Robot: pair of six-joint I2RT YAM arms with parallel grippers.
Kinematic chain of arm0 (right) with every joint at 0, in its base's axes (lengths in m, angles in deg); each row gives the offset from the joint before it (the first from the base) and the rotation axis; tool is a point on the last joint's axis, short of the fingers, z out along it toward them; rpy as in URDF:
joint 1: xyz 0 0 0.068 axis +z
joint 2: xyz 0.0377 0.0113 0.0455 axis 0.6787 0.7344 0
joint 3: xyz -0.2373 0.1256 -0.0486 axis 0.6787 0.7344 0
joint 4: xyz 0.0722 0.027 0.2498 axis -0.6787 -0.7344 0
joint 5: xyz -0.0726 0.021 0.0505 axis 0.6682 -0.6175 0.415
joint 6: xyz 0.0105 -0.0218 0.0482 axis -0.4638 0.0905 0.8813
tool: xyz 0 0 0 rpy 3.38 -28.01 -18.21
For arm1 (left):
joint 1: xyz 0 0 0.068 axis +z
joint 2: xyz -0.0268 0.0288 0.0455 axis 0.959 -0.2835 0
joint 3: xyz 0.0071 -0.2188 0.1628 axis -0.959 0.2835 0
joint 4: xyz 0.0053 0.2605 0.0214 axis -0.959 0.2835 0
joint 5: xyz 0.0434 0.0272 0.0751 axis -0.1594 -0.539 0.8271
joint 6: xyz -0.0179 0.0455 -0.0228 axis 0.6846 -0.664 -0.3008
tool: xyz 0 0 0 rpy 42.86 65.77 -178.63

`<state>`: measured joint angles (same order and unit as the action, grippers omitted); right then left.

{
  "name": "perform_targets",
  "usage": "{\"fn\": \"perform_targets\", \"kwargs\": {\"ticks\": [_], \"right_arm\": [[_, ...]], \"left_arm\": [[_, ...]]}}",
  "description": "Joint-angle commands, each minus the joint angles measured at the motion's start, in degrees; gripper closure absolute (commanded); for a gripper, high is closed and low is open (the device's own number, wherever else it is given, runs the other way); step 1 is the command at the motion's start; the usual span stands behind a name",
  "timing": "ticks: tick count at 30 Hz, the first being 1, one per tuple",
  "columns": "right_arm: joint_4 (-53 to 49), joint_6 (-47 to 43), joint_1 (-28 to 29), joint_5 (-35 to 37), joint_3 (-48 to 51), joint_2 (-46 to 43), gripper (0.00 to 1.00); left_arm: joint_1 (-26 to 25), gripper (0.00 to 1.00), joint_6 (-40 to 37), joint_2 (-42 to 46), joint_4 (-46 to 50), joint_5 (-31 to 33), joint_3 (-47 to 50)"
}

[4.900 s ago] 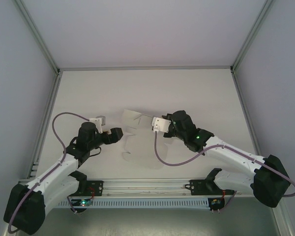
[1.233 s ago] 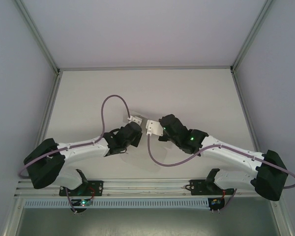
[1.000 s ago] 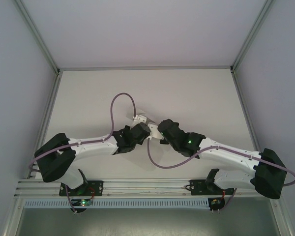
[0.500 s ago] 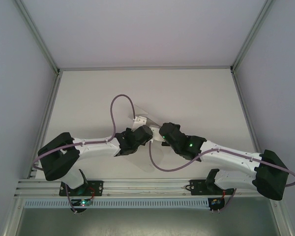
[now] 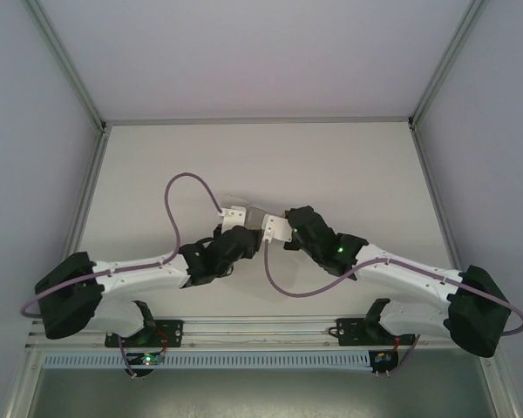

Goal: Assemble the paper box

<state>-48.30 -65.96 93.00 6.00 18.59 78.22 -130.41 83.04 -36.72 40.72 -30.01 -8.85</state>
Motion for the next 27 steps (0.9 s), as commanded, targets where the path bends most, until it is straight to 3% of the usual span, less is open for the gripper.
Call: {"fn": "perform_targets", "kwargs": {"ticks": [1, 2, 3, 7, 13, 15, 20, 27], "right_arm": [[3.6, -2.1, -1.0, -0.7, -2.0, 1.4, 1.0], [4.9, -3.6, -1.2, -0.7, -1.6, 1.8, 1.0], [6.8, -5.0, -1.2, -0.8, -1.0, 2.1, 1.0], [15.3, -12.4, -1.1, 0.9, 0.6, 3.7, 1.0], [19.5, -19.3, -1.2, 3.3, -1.8, 7.9, 1.0], [20.3, -19.3, -1.0, 3.2, -1.7, 9.5, 1.0], [25.3, -18.7, -0.9, 4.1, -0.6, 13.6, 1.0], [26.0, -18.3, -0.8, 4.7, -1.5, 15.6, 1.0]], "left_arm": [[0.6, 0.17, -0.1, 6.1, 4.2, 4.2, 2.1], [0.8, 0.04, -0.5, 8.4, 5.4, 5.1, 2.8], [1.2, 0.0, -0.3, 10.5, 7.3, 6.4, 3.1], [6.5, 0.0, 4.5, 18.3, 17.5, 8.4, 4.2], [15.4, 0.0, 7.7, 26.8, 21.2, 5.3, 9.2], [17.5, 0.0, 7.1, 28.3, 19.1, 1.7, 11.3], [20.5, 0.01, 5.4, 26.0, 5.7, -17.2, 16.5], [20.4, 0.24, 4.5, 12.0, -11.6, -36.3, 16.9]]}}
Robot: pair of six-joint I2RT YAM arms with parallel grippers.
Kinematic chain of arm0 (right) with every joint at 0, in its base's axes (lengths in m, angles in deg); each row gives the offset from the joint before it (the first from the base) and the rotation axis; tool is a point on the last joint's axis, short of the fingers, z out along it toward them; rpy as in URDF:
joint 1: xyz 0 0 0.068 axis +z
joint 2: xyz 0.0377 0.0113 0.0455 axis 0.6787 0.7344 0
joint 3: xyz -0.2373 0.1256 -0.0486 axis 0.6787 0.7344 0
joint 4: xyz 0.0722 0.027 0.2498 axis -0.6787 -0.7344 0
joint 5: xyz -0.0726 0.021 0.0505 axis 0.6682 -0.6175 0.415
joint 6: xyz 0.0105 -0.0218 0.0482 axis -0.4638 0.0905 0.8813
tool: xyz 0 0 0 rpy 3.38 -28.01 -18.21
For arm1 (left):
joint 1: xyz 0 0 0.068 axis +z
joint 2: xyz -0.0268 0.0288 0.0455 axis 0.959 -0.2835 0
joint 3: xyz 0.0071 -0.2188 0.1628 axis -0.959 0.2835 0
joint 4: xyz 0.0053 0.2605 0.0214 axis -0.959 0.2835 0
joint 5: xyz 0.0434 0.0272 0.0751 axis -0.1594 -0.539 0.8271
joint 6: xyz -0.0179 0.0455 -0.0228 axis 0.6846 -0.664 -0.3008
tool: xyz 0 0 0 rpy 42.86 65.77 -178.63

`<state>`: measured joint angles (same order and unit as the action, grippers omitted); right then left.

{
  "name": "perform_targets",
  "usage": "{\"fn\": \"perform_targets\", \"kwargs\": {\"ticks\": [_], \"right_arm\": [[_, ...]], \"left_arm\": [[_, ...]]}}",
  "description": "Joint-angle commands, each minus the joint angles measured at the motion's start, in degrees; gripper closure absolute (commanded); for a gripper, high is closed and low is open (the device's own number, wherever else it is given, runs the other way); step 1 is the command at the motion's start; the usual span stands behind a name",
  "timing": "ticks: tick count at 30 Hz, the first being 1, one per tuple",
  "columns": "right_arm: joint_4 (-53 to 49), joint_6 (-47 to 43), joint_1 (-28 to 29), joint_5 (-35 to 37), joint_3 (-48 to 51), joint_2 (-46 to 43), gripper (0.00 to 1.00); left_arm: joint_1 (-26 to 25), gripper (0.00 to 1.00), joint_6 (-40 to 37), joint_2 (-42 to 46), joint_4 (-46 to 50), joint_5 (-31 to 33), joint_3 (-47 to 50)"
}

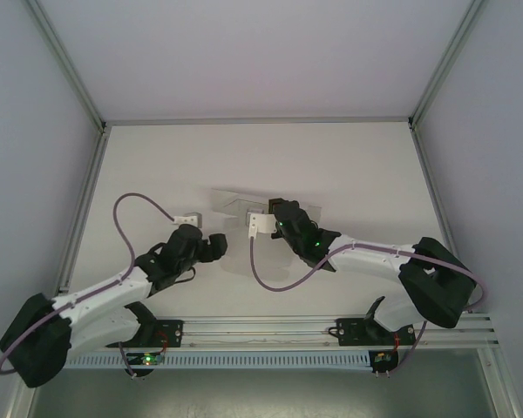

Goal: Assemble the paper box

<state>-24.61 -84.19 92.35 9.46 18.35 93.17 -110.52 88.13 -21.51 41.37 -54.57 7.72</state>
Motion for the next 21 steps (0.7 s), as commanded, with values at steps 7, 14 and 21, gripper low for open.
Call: {"fn": "perform_targets", "kwargs": {"ticks": [7, 14, 21], "right_arm": [[2.7, 1.9, -0.1, -0.9, -0.5, 0.4, 1.0], [2.6, 2.0, 1.0, -2.3, 1.4, 0.6, 1.0], [0.8, 4.3, 5.0, 0.5, 3.5, 3.5, 1.0]], "left_arm": [[-0.7, 0.78, 0.5, -14.8, -16.8, -14.7, -2.1], [-0.9, 0.95, 1.8, -24.8, -18.5, -12.7, -3.0], [-1.1, 0.97, 1.6, -26.5, -16.8, -10.4, -3.8]]}}
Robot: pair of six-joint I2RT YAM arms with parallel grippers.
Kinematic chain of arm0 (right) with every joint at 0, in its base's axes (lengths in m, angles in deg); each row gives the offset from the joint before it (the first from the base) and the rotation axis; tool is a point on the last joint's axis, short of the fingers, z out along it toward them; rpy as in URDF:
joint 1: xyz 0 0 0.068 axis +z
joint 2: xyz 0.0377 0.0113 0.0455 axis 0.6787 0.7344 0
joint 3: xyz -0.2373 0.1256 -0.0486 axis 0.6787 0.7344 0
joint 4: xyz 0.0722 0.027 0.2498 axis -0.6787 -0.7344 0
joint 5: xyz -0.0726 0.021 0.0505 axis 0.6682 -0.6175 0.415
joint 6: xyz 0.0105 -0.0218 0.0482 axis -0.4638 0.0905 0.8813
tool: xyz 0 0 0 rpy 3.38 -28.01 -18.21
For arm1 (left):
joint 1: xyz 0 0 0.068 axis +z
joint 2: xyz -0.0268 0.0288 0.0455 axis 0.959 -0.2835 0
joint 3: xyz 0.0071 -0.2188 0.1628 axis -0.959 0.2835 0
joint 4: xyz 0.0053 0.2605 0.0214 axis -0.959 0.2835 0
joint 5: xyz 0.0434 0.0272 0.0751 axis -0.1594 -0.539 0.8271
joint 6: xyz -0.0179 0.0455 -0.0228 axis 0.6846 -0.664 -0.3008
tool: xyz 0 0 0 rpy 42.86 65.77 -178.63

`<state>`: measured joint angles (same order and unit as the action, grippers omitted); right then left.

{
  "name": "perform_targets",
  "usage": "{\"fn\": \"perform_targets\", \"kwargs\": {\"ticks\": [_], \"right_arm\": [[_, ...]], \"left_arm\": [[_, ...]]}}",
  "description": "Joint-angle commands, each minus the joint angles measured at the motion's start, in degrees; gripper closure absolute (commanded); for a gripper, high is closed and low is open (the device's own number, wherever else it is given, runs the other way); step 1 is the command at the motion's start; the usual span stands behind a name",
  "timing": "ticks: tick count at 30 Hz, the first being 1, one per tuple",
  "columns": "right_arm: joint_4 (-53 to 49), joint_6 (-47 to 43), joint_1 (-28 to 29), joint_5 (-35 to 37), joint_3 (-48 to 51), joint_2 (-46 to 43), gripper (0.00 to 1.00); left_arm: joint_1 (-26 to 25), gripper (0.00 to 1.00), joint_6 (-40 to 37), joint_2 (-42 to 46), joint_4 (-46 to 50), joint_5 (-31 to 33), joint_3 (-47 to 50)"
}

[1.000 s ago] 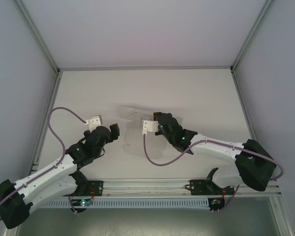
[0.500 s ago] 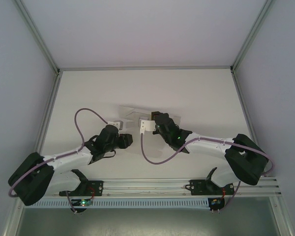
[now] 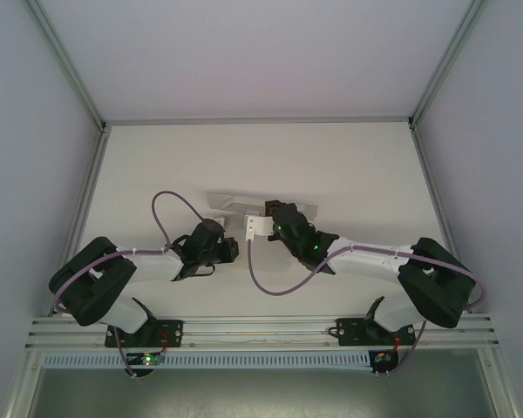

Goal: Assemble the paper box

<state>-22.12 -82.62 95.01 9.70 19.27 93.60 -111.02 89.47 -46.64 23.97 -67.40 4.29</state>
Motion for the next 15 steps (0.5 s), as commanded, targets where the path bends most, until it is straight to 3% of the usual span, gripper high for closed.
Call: {"fn": "perform_targets", "kwargs": {"ticks": [1, 9, 15], "right_arm": [[-1.9, 3.5, 2.6, 1.0, 2.8, 3.7, 1.0], [-3.9, 7.6, 2.9, 3.9, 3.5, 7.3, 1.0], [-5.1, 9.1, 1.4, 1.7, 2.1, 9.5, 1.0]], "left_arm": [[-0.6, 0.97, 0.3, -1.4, 0.8, 2.6, -0.5], [-1.0, 0.97, 0.0, -1.2, 1.3, 2.6, -0.4], [-1.4, 0.97, -0.3, 1.6, 3.4, 2.8, -0.1]]}}
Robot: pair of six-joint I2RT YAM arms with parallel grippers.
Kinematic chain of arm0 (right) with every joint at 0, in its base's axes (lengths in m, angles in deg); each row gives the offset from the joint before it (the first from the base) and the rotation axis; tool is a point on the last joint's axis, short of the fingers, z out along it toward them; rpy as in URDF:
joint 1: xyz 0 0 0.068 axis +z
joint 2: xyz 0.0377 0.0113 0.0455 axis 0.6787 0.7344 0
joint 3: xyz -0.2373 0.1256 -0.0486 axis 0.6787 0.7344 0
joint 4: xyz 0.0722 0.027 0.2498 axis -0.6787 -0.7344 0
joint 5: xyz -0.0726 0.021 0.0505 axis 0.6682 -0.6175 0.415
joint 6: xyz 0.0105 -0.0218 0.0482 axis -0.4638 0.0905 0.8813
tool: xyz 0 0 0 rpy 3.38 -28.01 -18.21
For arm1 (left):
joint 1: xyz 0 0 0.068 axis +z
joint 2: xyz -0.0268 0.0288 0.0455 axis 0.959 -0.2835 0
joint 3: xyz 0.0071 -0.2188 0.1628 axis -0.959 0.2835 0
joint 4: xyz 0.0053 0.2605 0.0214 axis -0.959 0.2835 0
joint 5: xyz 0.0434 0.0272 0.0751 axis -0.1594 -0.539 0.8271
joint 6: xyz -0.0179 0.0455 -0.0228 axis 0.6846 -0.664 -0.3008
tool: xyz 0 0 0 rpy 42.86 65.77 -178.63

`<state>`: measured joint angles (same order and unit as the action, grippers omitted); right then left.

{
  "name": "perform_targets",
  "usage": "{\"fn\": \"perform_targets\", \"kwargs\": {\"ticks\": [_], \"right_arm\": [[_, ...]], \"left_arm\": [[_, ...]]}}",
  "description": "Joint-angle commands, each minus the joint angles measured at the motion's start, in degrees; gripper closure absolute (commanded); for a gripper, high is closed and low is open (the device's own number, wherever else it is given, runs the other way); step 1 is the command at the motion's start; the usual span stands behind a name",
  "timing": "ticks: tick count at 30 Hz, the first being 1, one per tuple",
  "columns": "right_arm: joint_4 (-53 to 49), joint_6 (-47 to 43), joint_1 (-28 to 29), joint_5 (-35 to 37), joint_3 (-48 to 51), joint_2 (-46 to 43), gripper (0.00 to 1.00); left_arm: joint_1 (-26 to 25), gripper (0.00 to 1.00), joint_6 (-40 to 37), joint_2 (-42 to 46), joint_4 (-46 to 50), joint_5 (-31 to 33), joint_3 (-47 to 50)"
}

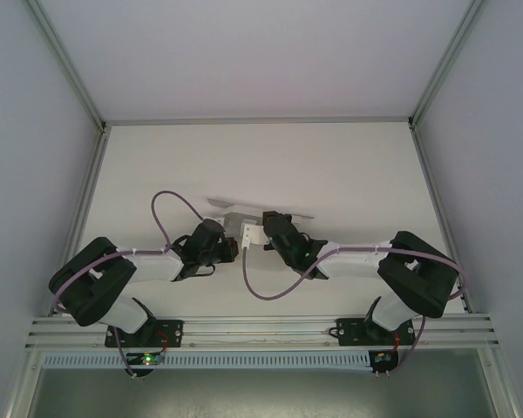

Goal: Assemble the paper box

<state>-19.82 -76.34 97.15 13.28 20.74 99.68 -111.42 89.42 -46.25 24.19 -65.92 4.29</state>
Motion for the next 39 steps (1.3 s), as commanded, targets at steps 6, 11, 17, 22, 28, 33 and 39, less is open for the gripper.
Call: {"fn": "perform_targets", "kwargs": {"ticks": [6, 11, 17, 22, 28, 33, 39], "right_arm": [[-7.6, 2.9, -1.1, -0.6, 0.1, 6.1, 1.0], [-7.3, 2.8, -1.6, -0.9, -0.1, 5.1, 1.0], [-7.2, 1.6, -2.8, -2.7, -0.9, 4.2, 1.0], [-8.6, 1.5, -4.4, -6.1, -2.1, 3.8, 1.0], [-14.0, 1.3, -8.8, -11.7, -5.9, 4.0, 1.0], [-9.9, -2.4, -10.3, -9.3, -6.4, 7.0, 1.0], [3.8, -6.4, -10.7, -6.7, -3.7, 9.4, 1.0]], "left_arm": [[-1.1, 0.73, -2.3, 10.6, 11.2, 2.2, -1.6], [-1.0, 0.41, -3.1, 23.0, 28.8, 14.7, -6.3], [9.2, 0.0, -2.4, 26.6, 41.1, 23.2, -13.3], [22.2, 0.0, -4.2, 14.6, 38.3, 17.5, -21.9], [25.6, 0.0, -9.8, -2.1, 34.0, 11.1, -33.6], [25.7, 0.0, -12.4, -9.5, 34.4, 8.5, -38.6], [26.9, 0.0, -12.6, -13.6, 33.9, 8.6, -40.2]]}}
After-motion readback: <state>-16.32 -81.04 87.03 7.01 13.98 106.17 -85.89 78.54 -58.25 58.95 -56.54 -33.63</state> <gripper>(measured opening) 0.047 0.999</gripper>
